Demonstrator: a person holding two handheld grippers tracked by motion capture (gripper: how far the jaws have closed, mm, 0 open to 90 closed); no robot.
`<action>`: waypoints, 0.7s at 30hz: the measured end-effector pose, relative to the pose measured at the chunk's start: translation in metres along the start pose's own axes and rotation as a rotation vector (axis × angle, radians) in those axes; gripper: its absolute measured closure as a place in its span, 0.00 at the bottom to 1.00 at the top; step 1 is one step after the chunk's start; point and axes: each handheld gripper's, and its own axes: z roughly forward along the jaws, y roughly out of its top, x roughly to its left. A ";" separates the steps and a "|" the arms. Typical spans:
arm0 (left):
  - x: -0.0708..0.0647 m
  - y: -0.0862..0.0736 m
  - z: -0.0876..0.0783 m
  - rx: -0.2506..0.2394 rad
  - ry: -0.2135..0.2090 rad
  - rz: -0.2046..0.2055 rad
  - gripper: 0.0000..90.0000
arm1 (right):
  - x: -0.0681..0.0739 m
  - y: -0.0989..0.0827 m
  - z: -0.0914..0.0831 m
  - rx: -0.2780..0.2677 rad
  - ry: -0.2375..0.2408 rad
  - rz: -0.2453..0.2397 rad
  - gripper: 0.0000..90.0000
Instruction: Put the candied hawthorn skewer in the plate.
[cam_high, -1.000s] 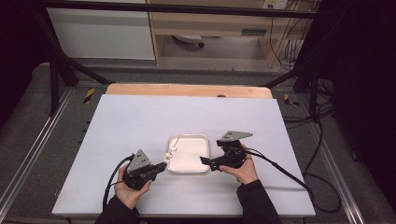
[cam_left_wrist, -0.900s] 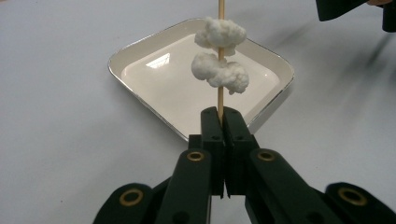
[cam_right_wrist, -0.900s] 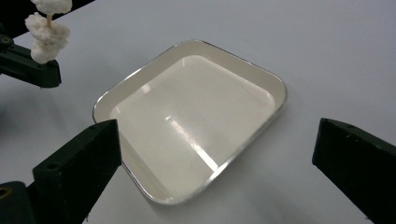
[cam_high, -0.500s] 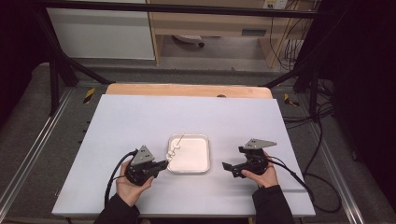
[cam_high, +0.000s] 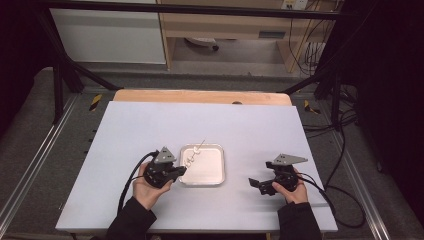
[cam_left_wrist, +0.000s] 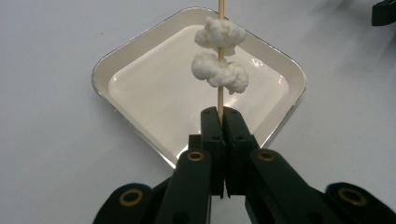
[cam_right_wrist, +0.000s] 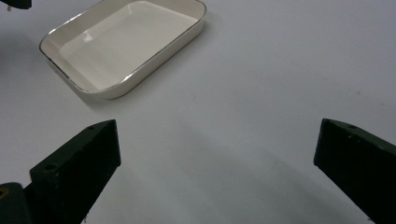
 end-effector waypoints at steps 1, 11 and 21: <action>-0.001 0.002 0.003 0.009 0.006 0.004 0.99 | 0.000 -0.001 -0.001 0.001 0.000 -0.004 0.01; -0.003 0.016 0.035 0.099 0.027 0.008 0.99 | -0.005 -0.010 -0.007 0.006 -0.012 0.006 0.01; -0.004 0.014 0.052 0.209 0.044 0.004 0.99 | -0.005 -0.010 -0.006 0.012 -0.008 0.012 0.01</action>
